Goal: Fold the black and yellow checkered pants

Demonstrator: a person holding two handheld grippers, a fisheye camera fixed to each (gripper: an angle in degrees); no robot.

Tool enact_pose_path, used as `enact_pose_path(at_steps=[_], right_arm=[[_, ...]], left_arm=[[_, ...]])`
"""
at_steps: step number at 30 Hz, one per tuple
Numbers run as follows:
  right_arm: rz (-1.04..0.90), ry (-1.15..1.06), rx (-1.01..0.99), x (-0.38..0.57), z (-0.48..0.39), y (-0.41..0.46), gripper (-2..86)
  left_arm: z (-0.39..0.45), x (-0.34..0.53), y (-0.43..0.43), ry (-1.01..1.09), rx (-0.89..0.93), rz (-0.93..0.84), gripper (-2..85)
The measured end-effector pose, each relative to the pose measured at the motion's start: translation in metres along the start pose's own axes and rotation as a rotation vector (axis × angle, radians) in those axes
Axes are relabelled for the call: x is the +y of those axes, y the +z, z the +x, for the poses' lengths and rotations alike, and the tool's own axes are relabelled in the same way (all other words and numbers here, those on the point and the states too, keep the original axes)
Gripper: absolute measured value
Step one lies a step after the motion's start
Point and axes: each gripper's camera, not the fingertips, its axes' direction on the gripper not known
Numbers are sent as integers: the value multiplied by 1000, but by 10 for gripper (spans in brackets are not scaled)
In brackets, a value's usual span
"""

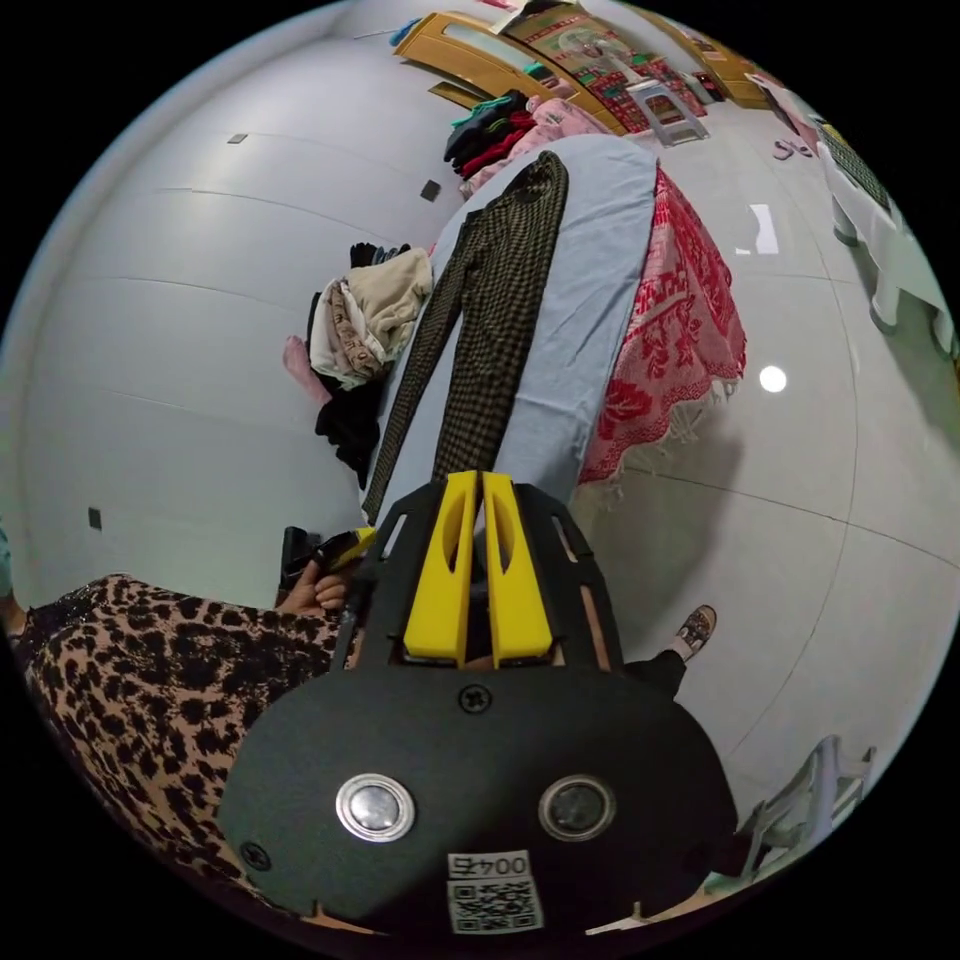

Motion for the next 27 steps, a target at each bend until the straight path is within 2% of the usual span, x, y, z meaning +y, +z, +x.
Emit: enact_pose_path(at_steps=[3, 8, 19, 24, 27], right_arm=[[3, 11, -66, -27, 10, -19, 49], [-74, 48, -170, -86, 22, -13, 56], [-277, -62, -109, -219, 17, 26, 60], [-316, -78, -108, -270, 35, 49, 62], [-378, -158, -50, -307, 46, 71, 64]], left_arm=[[17, 10, 8, 14, -7, -13, 23], [18, 6, 30, -45, 102, -10, 21], [29, -53, 112, -68, 273, 39, 19], [46, -60, 126, -70, 224, 78, 21], [54, -53, 127, -85, 114, 171, 23]])
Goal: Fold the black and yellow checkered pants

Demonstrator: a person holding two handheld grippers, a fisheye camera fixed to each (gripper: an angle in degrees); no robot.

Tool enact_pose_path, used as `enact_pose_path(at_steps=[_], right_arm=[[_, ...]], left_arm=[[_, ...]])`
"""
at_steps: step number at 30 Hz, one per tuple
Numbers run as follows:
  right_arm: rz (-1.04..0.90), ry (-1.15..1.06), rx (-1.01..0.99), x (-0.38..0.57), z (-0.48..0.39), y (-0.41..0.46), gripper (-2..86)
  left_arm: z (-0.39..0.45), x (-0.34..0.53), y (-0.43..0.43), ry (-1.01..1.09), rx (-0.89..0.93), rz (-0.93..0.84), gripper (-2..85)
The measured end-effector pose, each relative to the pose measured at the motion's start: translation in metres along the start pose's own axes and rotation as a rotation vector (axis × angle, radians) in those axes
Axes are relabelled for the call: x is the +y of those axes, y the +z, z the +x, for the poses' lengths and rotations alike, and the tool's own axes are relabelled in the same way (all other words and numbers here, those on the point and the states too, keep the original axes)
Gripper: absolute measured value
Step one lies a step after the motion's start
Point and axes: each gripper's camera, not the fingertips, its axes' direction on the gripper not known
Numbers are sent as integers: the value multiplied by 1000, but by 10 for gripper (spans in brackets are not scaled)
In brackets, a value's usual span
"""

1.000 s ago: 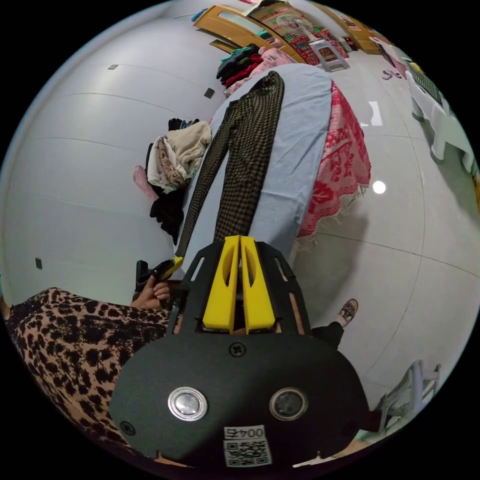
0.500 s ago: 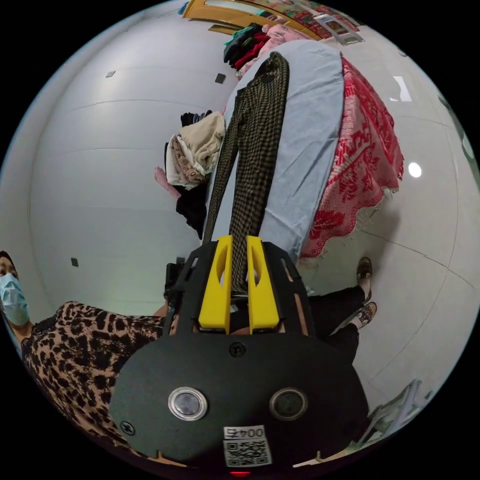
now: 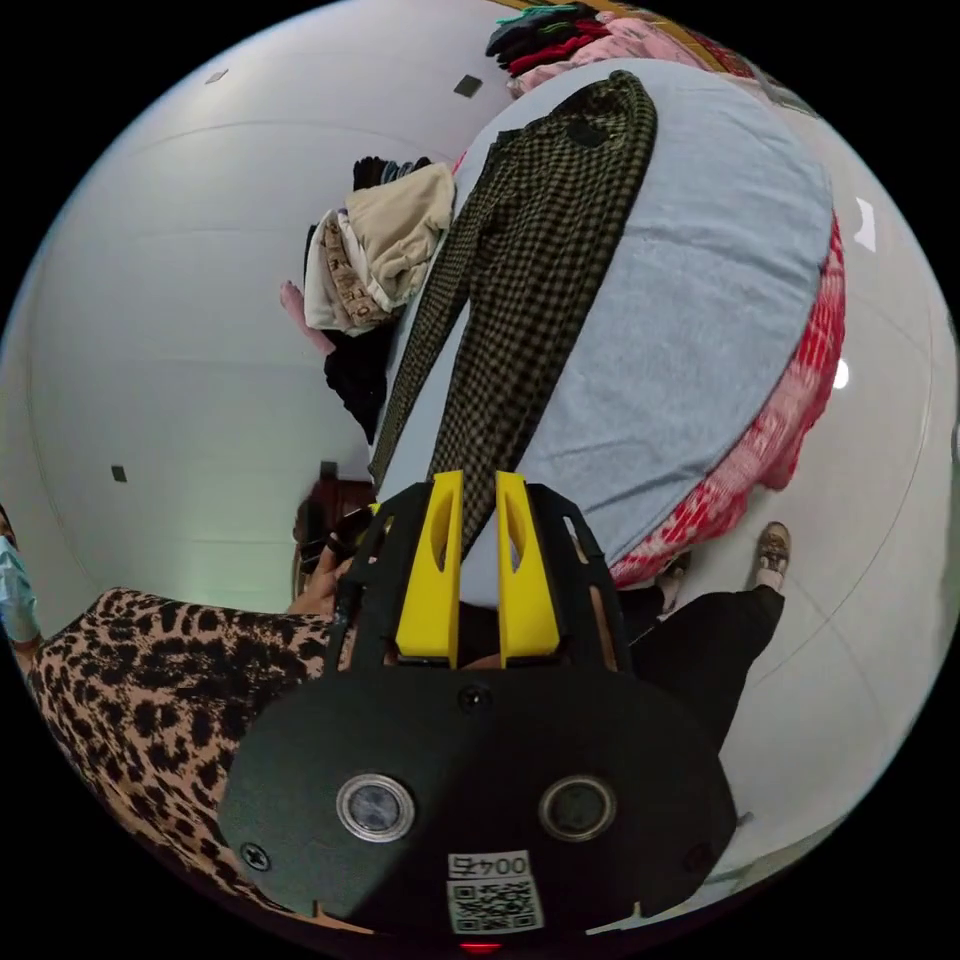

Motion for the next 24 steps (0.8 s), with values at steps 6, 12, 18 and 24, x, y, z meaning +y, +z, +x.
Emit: enact_pose_path(at_steps=[6, 12, 18, 24], right_arm=[[-102, -202, 136, -90, 36, 20, 82], [-138, -362, 292, -149, 73, 71, 104], [-212, -449, 513, -170, 113, 159, 86], [-146, -396, 609, -188, 156, 202, 67]], left_arm=[[18, 31, -6, -95, -308, 298, 25], [32, 15, -4, -119, -676, 408, 40], [15, -57, -3, -4, -843, 385, 65], [-31, -144, -4, 97, -952, 277, 54]])
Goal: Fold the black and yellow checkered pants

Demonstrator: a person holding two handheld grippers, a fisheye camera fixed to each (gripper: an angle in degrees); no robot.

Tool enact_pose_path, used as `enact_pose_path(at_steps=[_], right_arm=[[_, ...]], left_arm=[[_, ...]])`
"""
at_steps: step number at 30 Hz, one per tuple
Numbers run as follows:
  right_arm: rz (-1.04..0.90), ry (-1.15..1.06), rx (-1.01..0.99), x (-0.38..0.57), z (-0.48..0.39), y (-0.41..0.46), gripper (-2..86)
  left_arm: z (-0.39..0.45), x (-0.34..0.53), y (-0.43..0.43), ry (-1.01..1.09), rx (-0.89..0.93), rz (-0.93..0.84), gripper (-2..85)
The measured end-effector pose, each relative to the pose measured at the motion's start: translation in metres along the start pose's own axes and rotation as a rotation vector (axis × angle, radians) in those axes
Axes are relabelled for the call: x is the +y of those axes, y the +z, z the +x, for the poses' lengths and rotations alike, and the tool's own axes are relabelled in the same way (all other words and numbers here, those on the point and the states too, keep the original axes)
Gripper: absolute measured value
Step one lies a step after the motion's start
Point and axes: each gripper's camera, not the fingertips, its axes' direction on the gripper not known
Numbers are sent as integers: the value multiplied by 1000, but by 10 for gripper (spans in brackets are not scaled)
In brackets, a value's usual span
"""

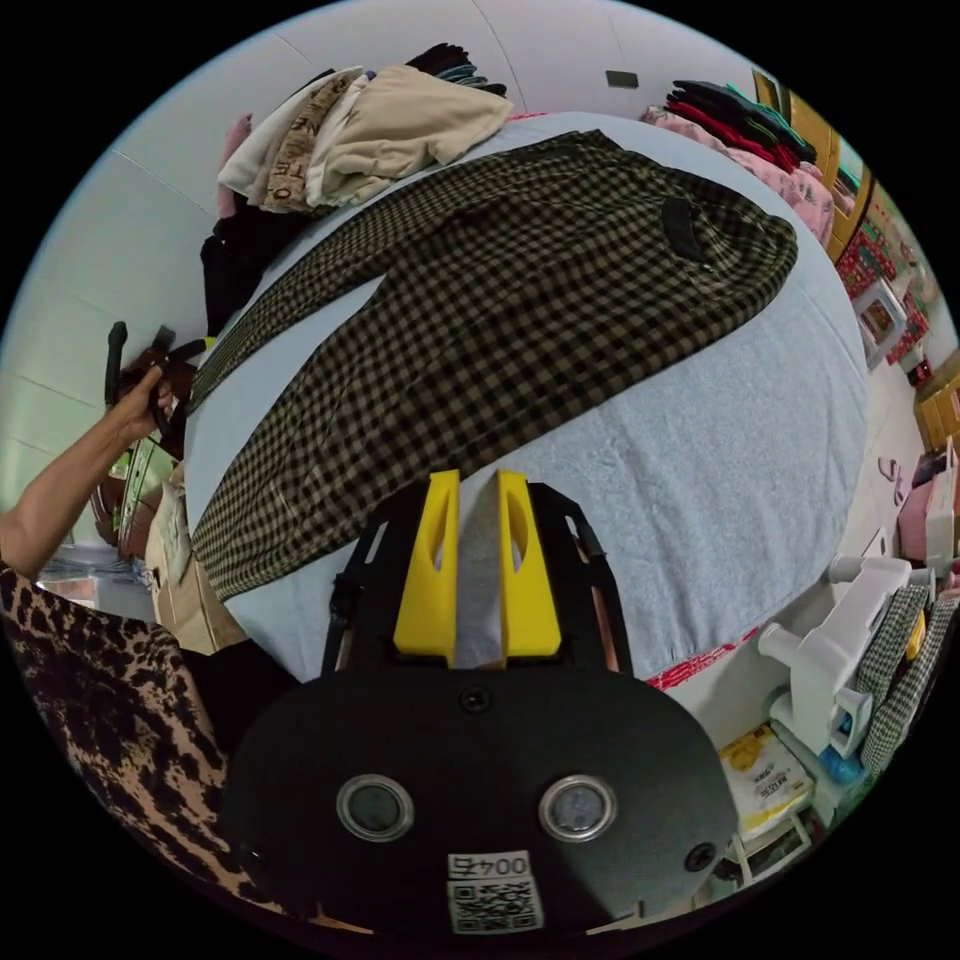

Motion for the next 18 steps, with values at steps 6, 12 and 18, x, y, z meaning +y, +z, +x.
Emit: enact_pose_path(at_steps=[6, 12, 18], right_arm=[[-16, 81, 18, -19, 31, 57, 62], [-33, 117, 17, -34, 62, 111, 62], [-29, 157, 7, -41, 93, 163, 58]], left_arm=[[-16, -49, 48, 119, -50, -40, 65], [-23, -72, 76, 232, -10, -91, 80], [-45, -78, 81, 260, 144, -127, 70]])
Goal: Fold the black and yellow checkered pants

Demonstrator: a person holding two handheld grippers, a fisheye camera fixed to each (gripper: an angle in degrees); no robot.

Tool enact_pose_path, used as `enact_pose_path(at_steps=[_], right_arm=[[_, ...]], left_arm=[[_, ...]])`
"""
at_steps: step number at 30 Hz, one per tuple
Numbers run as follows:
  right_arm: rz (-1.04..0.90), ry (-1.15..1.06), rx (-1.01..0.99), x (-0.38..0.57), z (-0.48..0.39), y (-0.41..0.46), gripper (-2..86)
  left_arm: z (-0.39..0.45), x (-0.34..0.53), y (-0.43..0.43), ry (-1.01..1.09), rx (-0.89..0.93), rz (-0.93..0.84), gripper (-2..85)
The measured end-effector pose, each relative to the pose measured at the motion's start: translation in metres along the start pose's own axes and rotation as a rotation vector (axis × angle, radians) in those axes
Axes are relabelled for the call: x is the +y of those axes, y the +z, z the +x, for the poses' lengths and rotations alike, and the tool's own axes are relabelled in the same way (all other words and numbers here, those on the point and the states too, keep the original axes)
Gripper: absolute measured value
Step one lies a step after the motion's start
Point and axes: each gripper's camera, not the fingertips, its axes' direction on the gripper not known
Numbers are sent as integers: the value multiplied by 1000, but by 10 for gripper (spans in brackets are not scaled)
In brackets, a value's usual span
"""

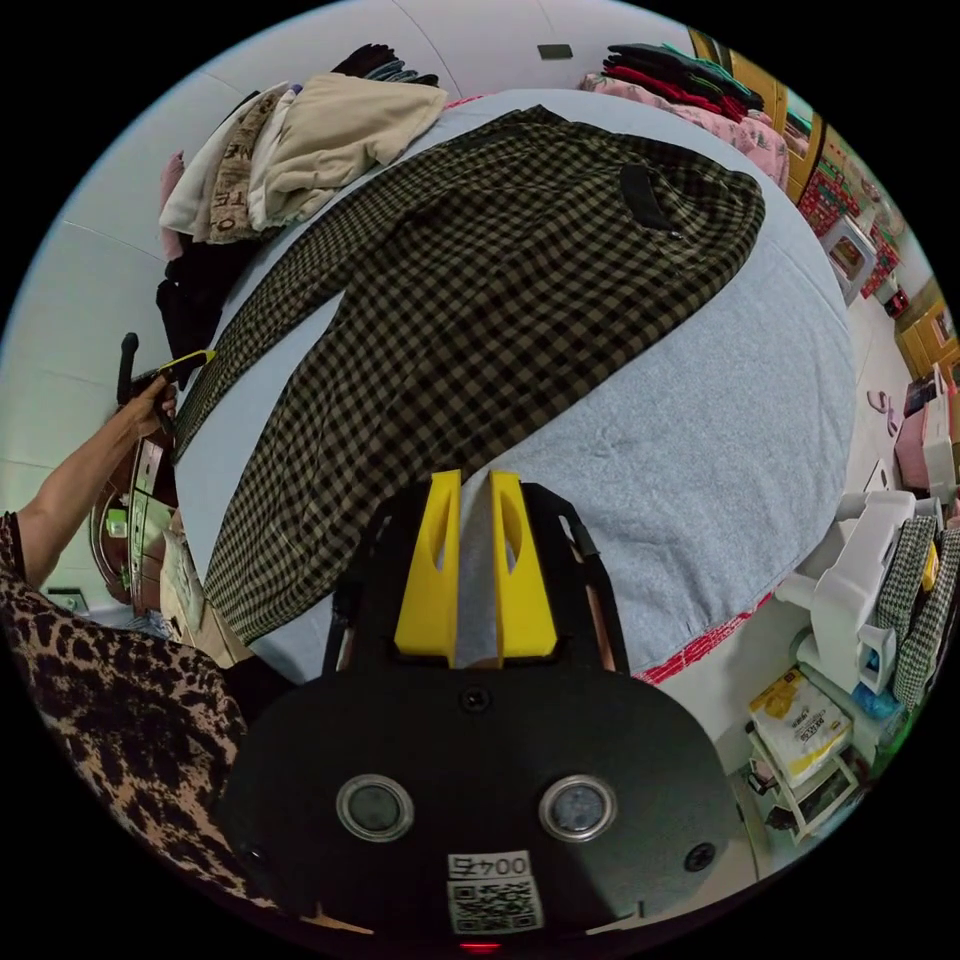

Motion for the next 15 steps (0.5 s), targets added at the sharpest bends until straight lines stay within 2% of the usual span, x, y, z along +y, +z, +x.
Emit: enact_pose_path(at_steps=[4, 9, 13, 15], right_arm=[[-6, -5, -4, -4, 16, 28, 65], [210, -160, 10, -36, 10, 33, 84], [275, -323, -2, -126, -2, 57, 91], [284, -399, 9, -167, -15, 73, 94]], left_arm=[[8, 7, -3, 13, -44, 22, 38], [5, 33, -6, -71, -47, 111, 22], [-12, 51, -1, -237, 12, 224, 18], [-15, 52, -1, -239, 11, 220, 18]])
